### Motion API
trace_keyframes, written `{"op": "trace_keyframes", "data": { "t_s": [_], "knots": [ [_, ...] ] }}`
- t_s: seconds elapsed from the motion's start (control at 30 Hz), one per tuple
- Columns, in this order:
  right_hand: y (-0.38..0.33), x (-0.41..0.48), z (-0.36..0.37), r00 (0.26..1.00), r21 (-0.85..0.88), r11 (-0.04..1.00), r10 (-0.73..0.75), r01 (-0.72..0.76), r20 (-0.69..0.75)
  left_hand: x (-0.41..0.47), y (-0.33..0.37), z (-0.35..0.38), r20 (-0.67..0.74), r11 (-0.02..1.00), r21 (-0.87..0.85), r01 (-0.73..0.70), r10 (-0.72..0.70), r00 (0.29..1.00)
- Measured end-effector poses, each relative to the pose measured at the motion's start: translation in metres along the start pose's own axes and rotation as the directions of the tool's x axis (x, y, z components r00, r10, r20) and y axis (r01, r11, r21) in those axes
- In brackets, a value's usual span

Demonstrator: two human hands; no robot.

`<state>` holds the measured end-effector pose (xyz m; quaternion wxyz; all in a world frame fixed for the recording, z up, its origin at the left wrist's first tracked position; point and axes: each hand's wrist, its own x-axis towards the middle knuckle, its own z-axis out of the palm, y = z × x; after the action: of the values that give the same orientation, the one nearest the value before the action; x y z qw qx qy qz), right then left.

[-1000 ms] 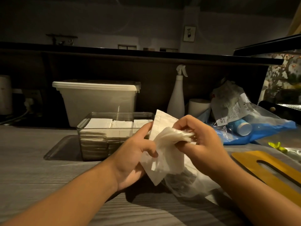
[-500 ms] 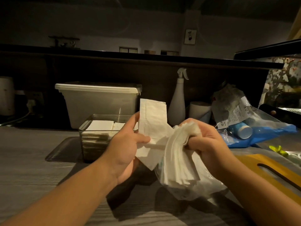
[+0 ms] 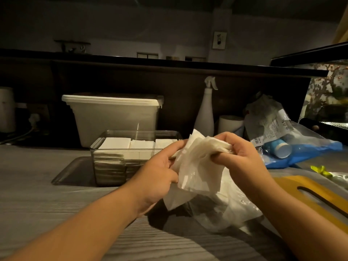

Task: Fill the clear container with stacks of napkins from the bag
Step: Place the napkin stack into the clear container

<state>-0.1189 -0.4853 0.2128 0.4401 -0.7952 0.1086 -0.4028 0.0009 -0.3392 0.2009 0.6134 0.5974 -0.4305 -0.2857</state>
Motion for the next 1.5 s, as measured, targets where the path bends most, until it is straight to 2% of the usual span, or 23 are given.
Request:
{"op": "trace_keyframes", "data": {
  "t_s": [0.17, 0.4, 0.53, 0.73, 0.83, 0.93, 1.07, 1.17, 1.23, 1.37, 1.5],
  "knots": [
    [0.003, 0.004, -0.002, 0.988, 0.128, 0.981, 0.139, -0.146, 0.065, -0.001, 0.001, 0.000, 0.021, 0.999, 0.048, -0.008, 0.007, 1.000],
    [0.000, 0.005, -0.006, 0.991, 0.207, 0.976, 0.093, -0.072, -0.096, -0.002, 0.004, -0.005, 0.032, 0.999, 0.028, -0.015, 0.014, 0.999],
    [-0.001, 0.007, -0.011, 0.986, 0.315, 0.948, 0.103, -0.057, -0.130, 0.000, 0.005, -0.007, 0.033, 1.000, 0.013, -0.019, 0.019, 0.999],
    [-0.003, 0.007, -0.014, 0.971, 0.415, 0.907, 0.156, -0.069, -0.180, 0.001, 0.007, -0.008, -0.099, 1.000, 0.003, -0.028, 0.028, 0.995],
    [-0.006, 0.007, -0.015, 0.971, 0.422, 0.905, 0.150, -0.059, -0.187, 0.004, 0.010, -0.015, -0.249, 0.995, -0.018, -0.093, 0.086, 0.965],
    [-0.008, 0.007, -0.014, 0.981, 0.445, 0.893, 0.138, -0.063, -0.139, 0.006, 0.014, -0.025, -0.413, 0.987, -0.028, -0.161, 0.135, 0.901],
    [-0.014, 0.003, -0.012, 0.993, 0.516, 0.851, 0.120, -0.093, -0.019, 0.004, 0.016, -0.028, -0.503, 0.978, -0.058, -0.200, 0.144, 0.852],
    [-0.018, -0.002, -0.008, 0.992, 0.585, 0.801, 0.101, -0.129, 0.081, 0.001, 0.017, -0.018, -0.430, 0.980, -0.106, -0.170, 0.109, 0.896],
    [-0.018, -0.003, -0.004, 0.988, 0.578, 0.802, 0.104, -0.149, 0.111, -0.001, 0.016, -0.009, -0.338, 0.972, -0.207, -0.111, 0.036, 0.941],
    [-0.012, -0.003, 0.003, 0.984, 0.546, 0.819, 0.154, -0.177, 0.088, -0.004, 0.008, 0.003, -0.146, 0.903, -0.429, 0.026, -0.097, 0.985],
    [-0.005, -0.001, 0.007, 0.974, 0.503, 0.841, 0.227, -0.200, 0.008, -0.004, 0.006, 0.004, -0.088, 0.847, -0.530, 0.041, -0.103, 0.991]
  ]
}}
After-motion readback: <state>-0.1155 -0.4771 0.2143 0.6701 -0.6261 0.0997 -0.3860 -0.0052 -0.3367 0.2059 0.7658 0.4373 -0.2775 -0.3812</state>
